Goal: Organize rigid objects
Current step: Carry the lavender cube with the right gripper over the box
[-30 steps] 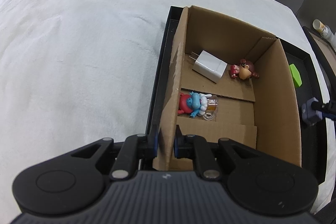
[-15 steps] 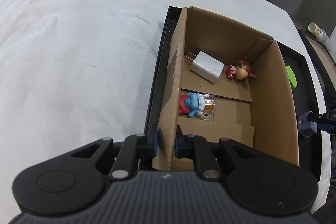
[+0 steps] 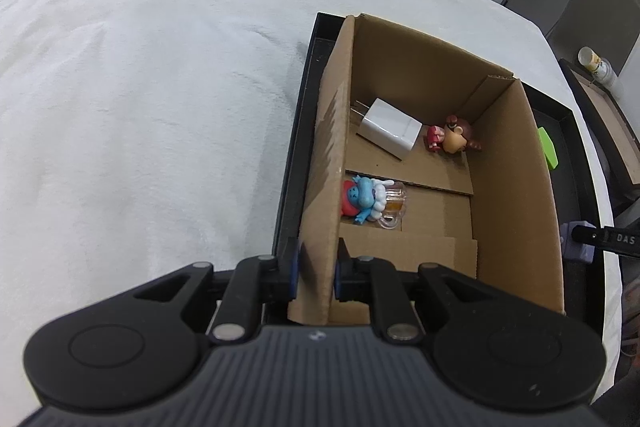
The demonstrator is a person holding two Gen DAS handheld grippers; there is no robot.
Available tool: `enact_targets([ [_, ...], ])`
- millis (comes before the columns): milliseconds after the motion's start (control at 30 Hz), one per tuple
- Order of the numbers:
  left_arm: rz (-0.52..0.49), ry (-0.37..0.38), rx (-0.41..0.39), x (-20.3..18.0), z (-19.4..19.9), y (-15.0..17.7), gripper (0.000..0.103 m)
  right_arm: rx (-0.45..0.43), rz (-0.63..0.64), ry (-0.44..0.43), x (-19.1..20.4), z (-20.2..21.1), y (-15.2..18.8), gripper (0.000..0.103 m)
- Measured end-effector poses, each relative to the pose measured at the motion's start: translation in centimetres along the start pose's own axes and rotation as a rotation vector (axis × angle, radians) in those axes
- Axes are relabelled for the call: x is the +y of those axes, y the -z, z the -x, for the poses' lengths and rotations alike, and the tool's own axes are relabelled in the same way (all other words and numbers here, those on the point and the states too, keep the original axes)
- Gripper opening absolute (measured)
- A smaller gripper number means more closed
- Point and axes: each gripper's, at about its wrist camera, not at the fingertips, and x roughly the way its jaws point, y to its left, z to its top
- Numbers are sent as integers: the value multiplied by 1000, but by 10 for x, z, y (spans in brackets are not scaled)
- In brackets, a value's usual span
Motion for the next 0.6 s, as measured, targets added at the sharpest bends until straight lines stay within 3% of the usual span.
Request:
enact_targets([
  [600, 7, 29, -5, 7, 0, 1, 15, -50, 75, -74, 56, 49, -3, 38],
])
